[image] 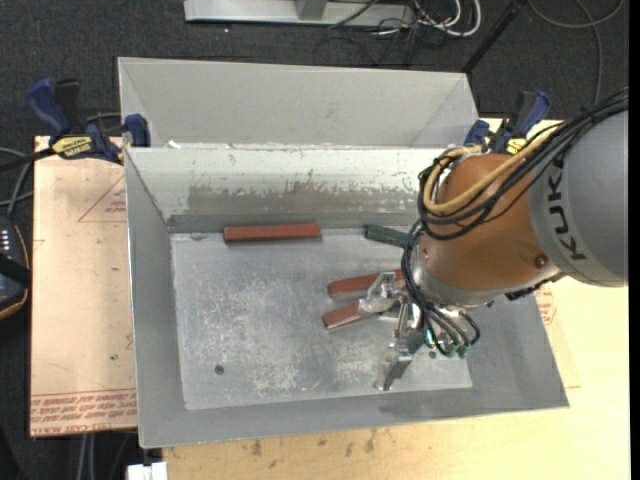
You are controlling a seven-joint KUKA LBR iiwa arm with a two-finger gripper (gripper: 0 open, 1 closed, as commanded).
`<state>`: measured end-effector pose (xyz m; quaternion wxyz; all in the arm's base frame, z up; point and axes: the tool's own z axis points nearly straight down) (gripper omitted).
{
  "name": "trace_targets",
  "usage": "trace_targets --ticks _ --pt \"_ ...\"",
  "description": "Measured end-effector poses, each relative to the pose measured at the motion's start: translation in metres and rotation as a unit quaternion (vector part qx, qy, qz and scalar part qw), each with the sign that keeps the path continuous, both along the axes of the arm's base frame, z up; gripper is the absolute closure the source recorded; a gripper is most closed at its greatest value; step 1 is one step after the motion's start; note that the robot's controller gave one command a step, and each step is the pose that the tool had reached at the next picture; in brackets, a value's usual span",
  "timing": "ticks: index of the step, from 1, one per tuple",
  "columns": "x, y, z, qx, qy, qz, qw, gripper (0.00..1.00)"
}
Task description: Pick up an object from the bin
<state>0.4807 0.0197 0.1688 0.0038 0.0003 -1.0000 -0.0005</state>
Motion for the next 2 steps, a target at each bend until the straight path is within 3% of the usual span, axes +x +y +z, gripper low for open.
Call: trace_targets --ticks 1,2 --pt "0.002 0.000 0.003 0.000 -0.0037 0.000 1.0000 0.00" --pt "0.022 0.005 -0.017 0.000 -0.0061 -0.026 0.9996 0.00"
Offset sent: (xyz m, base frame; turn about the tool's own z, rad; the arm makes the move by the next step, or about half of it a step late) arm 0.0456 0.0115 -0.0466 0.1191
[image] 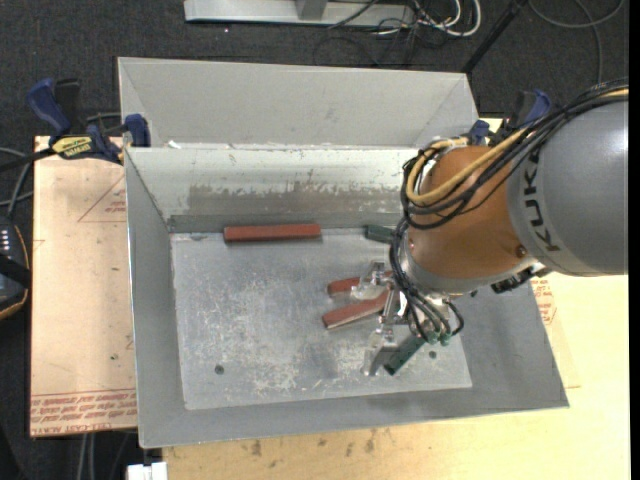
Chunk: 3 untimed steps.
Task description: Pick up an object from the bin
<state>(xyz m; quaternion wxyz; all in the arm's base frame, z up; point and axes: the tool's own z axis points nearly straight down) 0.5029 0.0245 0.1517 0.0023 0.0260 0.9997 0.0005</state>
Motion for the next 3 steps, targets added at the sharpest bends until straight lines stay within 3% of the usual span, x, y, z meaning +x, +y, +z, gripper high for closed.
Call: trace_targets --ticks 1,2,3 --pt "0.046 0.003 -0.047 0.000 0.0015 0.044 0.9990 1.00" --pt "0.046 0.003 -0.047 0.000 0.0016 0.044 0.9990 1.00" --pt "0.041 0.004 0.000 0.000 0.0053 0.057 0.9984 1.00"
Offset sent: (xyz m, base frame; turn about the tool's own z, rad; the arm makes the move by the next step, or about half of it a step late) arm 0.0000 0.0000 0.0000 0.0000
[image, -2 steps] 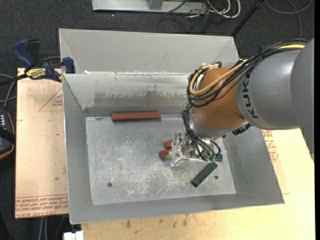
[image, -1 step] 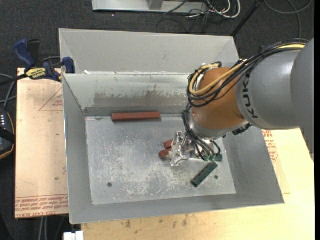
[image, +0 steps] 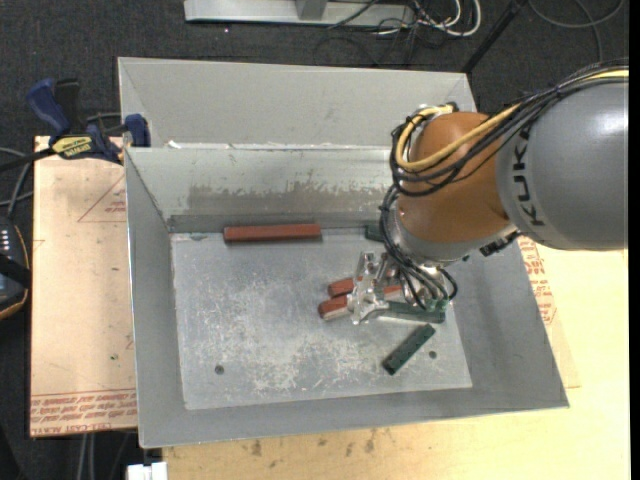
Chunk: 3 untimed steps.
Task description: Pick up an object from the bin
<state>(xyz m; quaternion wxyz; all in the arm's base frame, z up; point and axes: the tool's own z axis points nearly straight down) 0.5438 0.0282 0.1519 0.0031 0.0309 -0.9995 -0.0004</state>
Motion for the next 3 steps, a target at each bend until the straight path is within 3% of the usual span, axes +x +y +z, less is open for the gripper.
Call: trace_targets --ticks 2,3 --pt "0.008 -0.002 0.117 0.000 -0.0043 0.000 1.0000 1.00" --pt "0.002 -0.010 0.003 0.000 -0.0022 -0.095 0.9955 0.00"
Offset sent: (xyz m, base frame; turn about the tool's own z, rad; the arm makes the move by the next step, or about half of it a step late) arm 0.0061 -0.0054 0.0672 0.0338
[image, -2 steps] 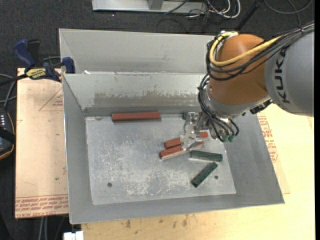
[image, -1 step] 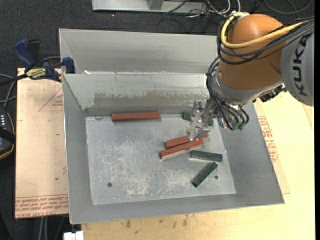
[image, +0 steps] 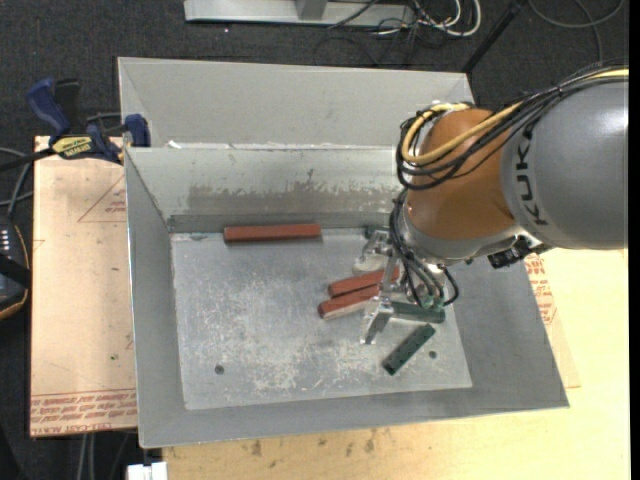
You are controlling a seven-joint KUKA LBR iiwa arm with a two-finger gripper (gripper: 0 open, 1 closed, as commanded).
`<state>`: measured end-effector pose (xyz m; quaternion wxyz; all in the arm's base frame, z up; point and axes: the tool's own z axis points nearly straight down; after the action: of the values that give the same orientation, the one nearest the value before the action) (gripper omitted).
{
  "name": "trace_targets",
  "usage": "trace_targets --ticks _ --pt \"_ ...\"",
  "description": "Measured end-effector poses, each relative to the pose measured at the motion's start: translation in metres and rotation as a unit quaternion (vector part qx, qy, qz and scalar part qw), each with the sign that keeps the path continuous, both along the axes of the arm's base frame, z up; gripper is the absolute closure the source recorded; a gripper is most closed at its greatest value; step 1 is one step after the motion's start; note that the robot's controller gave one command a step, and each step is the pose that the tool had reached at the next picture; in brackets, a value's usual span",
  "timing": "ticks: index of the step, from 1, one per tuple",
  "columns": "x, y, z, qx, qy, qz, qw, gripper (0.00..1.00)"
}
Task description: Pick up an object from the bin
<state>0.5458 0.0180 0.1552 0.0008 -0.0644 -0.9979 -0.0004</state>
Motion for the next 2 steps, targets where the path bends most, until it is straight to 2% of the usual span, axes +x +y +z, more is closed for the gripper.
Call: trace_targets --ticks 1,2 --pt "0.000 0.000 0.001 0.000 -0.0002 0.000 1.0000 0.00" --pt "0.021 -0.004 -0.063 0.000 -0.0066 -0.063 0.9980 1.00"
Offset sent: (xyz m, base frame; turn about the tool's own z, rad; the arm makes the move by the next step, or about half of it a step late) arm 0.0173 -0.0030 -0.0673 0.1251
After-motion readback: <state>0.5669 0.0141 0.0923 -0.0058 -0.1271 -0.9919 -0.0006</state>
